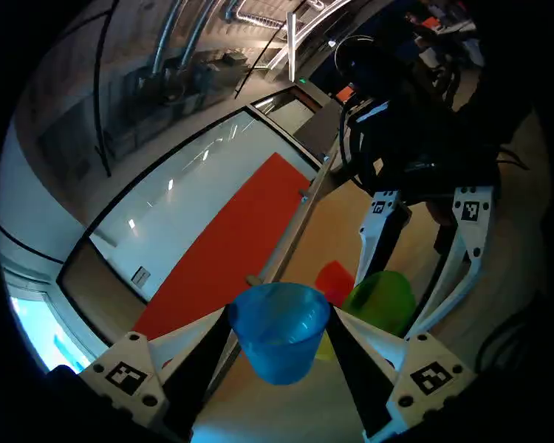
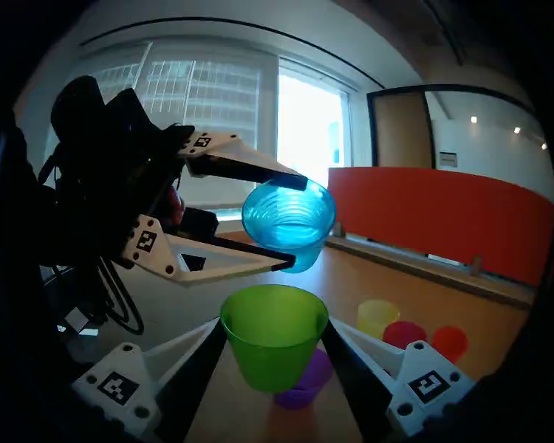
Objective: Pour water
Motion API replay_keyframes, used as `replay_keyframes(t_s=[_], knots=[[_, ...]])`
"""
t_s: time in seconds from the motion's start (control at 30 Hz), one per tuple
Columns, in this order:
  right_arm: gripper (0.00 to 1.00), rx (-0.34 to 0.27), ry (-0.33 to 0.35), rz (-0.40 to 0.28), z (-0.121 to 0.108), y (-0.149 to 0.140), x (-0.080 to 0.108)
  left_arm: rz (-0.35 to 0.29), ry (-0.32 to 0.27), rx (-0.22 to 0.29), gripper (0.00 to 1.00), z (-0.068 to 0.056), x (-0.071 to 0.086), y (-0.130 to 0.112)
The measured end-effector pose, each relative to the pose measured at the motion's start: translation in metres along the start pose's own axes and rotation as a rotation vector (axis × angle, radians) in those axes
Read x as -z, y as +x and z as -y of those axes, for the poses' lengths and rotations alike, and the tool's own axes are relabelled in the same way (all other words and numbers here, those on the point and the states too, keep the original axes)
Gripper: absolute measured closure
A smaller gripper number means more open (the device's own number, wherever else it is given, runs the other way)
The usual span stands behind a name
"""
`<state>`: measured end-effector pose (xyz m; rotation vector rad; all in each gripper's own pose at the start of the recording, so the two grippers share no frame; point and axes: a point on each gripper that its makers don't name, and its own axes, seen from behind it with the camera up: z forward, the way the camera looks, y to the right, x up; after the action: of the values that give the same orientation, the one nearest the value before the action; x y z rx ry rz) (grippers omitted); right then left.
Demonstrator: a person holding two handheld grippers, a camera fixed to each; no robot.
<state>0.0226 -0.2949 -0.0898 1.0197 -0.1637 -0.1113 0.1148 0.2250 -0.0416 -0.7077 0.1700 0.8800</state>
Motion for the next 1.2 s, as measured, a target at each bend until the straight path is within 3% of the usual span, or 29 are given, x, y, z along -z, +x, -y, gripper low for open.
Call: replay_keyframes(t_s=[0.7, 1.2], knots=[[0.09, -0.004, -0.004, -0.004, -0.003, -0.002, 0.000, -0.001, -0.015, -0.091, 0.12, -0.011, -0.007, 0.007], [0.09, -0.001, -0.007, -0.007, -0.006, -0.002, 0.000, -0.001, -0.011, -0.151, 0.12, -0.011, -0.005, 0.012]])
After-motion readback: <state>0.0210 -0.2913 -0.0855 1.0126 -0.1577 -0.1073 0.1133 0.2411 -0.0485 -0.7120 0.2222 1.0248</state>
